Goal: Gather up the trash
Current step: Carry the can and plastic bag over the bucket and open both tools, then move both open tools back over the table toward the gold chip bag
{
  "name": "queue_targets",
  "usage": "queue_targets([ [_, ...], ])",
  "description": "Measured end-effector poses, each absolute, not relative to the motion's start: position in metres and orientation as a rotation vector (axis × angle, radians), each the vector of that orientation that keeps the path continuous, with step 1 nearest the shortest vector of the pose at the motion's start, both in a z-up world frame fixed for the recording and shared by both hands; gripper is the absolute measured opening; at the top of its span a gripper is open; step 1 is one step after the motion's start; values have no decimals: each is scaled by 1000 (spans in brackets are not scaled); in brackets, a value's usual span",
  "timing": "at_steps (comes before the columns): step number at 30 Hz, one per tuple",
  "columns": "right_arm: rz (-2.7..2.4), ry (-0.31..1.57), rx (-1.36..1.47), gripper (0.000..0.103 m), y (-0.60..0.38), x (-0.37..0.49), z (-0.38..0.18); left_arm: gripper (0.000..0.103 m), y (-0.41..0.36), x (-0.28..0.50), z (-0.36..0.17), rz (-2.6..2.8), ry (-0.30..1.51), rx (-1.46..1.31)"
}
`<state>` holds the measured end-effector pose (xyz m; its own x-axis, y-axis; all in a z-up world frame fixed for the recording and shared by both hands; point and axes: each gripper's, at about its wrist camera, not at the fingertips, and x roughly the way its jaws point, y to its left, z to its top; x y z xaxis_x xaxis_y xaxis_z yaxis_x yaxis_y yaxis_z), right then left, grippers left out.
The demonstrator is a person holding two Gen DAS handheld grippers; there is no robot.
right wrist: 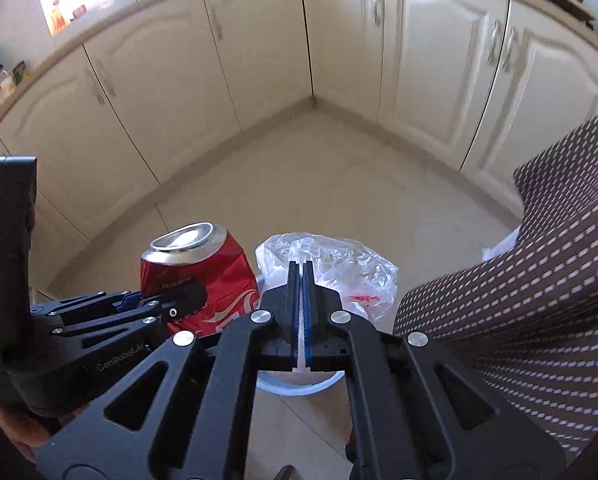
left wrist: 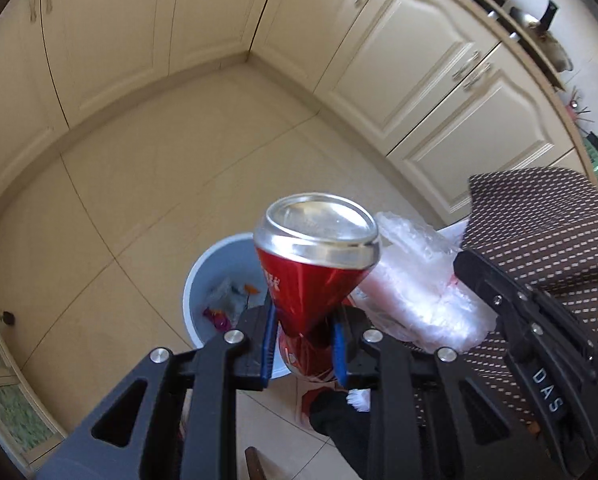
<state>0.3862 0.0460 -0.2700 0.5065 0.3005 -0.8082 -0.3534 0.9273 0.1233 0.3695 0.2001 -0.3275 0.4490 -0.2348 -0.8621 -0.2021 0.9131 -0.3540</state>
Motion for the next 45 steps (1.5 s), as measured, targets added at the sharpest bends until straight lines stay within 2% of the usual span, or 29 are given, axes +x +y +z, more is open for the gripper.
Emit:
queue_targets([
  [7, 373, 1055, -71, 2, 58, 400, -328, 25, 206, 386, -384, -25, 1202, -468],
  [9, 372, 1075, -66, 2, 60, 404, -338, 34, 205, 389, -392, -26, 1218, -465],
  [10, 371, 1080, -64, 2, 62, 405, -341, 44, 206, 389, -396, -20, 1221, -456],
  [20, 370, 1110, -57, 2, 69, 410, -360, 45, 216, 385, -409, 14, 1248, -431],
  [27, 363, 1084, -22, 3, 58, 405, -345, 49, 220, 373, -385, 14, 1201, -434],
  [28, 362, 1077, -17, 3, 55, 405, -341, 52, 219, 370, -376, 14, 1181, -434],
  [29, 362, 1064, -10, 3, 51, 402, -332, 56, 217, 368, -367, 16, 1161, -430],
  [35, 338, 933, 11, 4, 18, 377, -260, 61, 186, 349, -295, -17, 1033, -343],
  [37, 321, 886, 24, 14, 2, 366, -233, 61, 168, 339, -264, -49, 979, -315],
  [39, 289, 825, 38, 51, -22, 349, -201, 63, 149, 332, -236, -86, 934, -288],
  [45, 203, 655, 67, 52, -99, 298, -129, 69, 67, 307, -155, -223, 800, -166],
])
